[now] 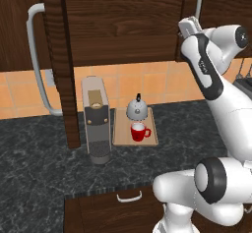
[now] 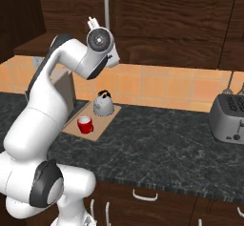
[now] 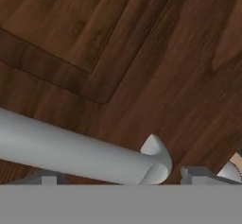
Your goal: Pick the kettle from the counter and place it on the tray. Then pick the mug from the cabinet and place it on the tray. Then close the cabinet doors.
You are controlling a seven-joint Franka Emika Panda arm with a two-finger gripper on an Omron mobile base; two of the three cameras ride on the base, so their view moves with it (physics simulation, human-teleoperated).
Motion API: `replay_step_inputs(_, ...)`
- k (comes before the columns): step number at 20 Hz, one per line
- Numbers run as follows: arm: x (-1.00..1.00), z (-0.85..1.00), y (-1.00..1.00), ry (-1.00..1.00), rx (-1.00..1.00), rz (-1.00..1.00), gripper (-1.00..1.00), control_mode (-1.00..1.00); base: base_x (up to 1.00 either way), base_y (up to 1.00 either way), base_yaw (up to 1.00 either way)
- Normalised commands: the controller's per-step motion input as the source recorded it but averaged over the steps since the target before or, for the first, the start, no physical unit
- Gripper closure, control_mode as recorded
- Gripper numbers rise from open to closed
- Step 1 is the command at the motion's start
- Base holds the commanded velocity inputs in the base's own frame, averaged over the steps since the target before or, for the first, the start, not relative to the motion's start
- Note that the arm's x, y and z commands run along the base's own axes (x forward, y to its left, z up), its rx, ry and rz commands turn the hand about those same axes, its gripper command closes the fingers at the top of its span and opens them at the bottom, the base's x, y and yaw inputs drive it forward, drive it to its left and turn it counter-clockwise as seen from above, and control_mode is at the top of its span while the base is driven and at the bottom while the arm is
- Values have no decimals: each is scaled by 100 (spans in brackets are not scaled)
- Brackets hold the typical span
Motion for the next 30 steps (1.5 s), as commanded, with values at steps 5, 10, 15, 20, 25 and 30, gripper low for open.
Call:
replay_step_inputs(5, 39, -24, 2, 0, -4, 0, -100, -100, 0, 0, 0)
replay_step_inputs(10, 38, -15, 14, 2, -4, 0, -100, -100, 0, 0, 0)
replay_step_inputs(15, 19, -18, 29, 22, -7, 0, -100, -100, 0, 0, 0)
replay_step_inputs(20, 6, -29, 32, 7, -8, 0, -100, -100, 0, 0, 0)
replay_step_inputs(25, 0, -44, 23, 5, -5, 0, -100, -100, 0, 0, 0)
replay_step_inputs(30, -34, -15, 18, 0, -10, 0, -100, -100, 0, 0, 0)
